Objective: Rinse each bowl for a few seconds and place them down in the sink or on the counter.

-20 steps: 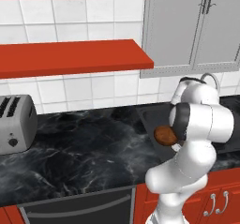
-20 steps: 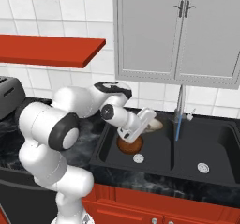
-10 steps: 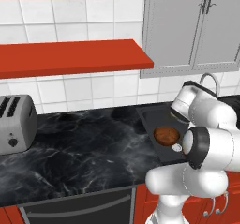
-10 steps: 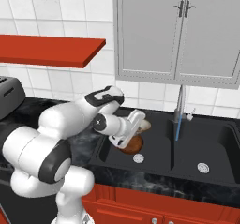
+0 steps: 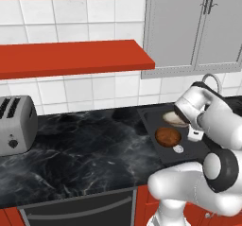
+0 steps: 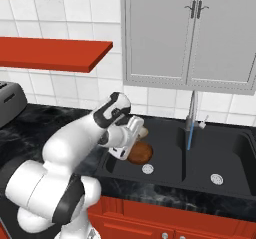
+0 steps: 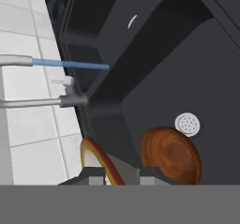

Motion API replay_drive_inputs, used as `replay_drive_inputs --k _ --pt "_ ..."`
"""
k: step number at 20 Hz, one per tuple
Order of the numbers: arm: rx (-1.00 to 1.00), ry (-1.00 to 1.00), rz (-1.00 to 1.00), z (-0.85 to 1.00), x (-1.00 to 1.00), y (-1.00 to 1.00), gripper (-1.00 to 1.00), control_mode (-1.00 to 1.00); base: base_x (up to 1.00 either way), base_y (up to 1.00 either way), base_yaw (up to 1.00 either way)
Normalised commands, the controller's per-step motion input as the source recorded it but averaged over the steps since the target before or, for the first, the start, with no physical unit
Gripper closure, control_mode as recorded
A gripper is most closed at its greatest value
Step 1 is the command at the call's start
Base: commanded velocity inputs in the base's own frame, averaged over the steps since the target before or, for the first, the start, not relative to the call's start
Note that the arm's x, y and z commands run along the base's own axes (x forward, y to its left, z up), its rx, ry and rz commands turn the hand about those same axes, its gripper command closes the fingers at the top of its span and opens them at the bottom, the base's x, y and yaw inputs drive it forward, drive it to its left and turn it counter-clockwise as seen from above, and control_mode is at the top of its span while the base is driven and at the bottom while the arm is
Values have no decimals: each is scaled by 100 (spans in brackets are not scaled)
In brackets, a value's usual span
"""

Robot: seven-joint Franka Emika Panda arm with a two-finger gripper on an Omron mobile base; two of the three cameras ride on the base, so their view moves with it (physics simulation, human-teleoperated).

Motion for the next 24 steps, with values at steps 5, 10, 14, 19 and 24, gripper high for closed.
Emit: replay_drive_inputs --k 5,10,14,19,24 --pt "0 5 12 54 0 19 100 -100 0 0 0" --pt "0 6 12 41 0 29 100 -100 0 0 0" --pt "0 5 12 22 0 37 100 -100 0 0 0" --pt "0 6 14 15 0 37 100 -100 0 0 0" --pt "0 7 15 15 0 31 100 -100 0 0 0"
